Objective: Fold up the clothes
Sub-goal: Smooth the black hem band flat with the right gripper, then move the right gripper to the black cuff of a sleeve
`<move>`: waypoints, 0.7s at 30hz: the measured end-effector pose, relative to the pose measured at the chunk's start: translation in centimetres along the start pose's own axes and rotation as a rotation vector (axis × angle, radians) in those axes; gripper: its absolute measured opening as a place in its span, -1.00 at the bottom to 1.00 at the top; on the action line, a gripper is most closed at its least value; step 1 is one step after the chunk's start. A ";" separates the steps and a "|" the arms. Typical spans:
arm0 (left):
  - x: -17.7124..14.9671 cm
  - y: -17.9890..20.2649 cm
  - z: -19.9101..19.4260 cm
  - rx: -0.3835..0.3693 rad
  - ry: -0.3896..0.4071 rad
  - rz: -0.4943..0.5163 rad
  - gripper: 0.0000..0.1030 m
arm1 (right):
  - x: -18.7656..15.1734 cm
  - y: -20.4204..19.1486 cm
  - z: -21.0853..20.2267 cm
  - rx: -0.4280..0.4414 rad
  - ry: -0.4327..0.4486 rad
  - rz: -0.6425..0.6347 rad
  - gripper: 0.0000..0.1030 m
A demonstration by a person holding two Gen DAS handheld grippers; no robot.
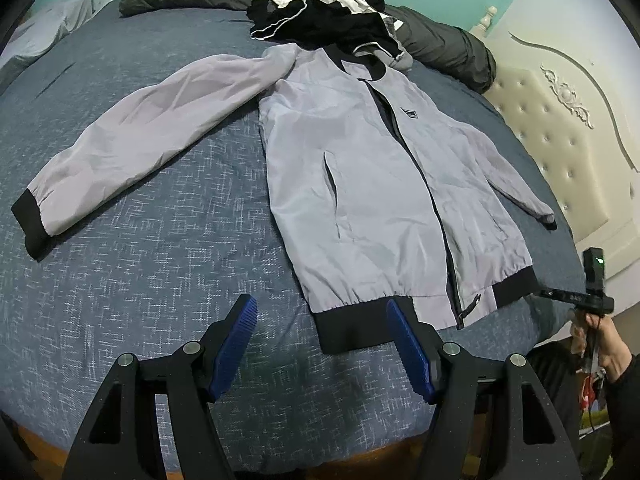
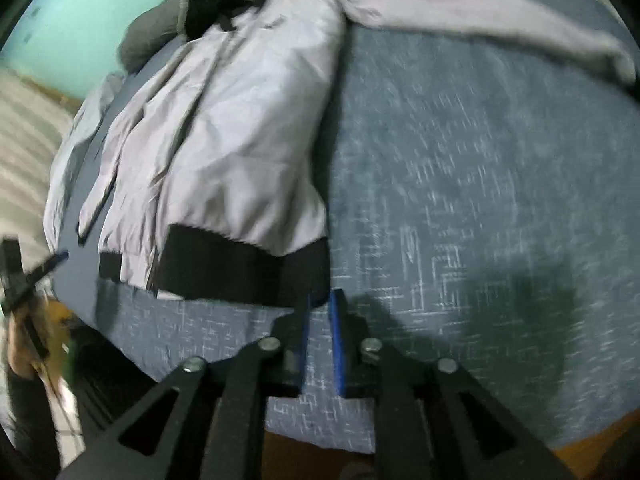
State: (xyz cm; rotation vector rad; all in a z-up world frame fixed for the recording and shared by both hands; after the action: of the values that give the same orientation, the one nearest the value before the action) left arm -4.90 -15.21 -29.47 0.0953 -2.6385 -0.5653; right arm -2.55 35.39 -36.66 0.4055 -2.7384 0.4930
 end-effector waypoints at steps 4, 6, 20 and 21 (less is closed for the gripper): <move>-0.1 0.4 0.4 -0.004 -0.005 0.006 0.38 | -0.1 -2.1 0.0 -0.063 0.001 -0.126 -0.19; -0.2 0.8 0.6 -0.008 -0.009 0.009 0.38 | 0.0 -2.3 1.0 -0.114 -0.019 -0.160 -0.08; -0.3 1.7 0.9 -0.018 -0.012 0.016 0.39 | 0.2 0.6 -2.1 -0.361 0.093 -0.123 -0.95; -0.3 1.8 1.2 -0.021 -0.017 0.015 0.39 | 0.0 0.9 -2.3 -0.366 0.091 -0.114 -0.95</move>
State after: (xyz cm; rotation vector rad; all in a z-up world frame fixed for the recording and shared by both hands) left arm -5.08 -13.08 -29.89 0.0649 -2.6473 -0.5908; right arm -2.22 37.04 -34.88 0.4281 -2.6216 -0.0217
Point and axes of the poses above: each gripper's, at about its wrist camera, not at the fingertips, and z roughly the way its jaws point, y to its right, x to its top, the point moved 3 cm from there along z, roughly the way its jaws point, and after that the axes turned 10 degrees about -z, right-handed, at the moved point
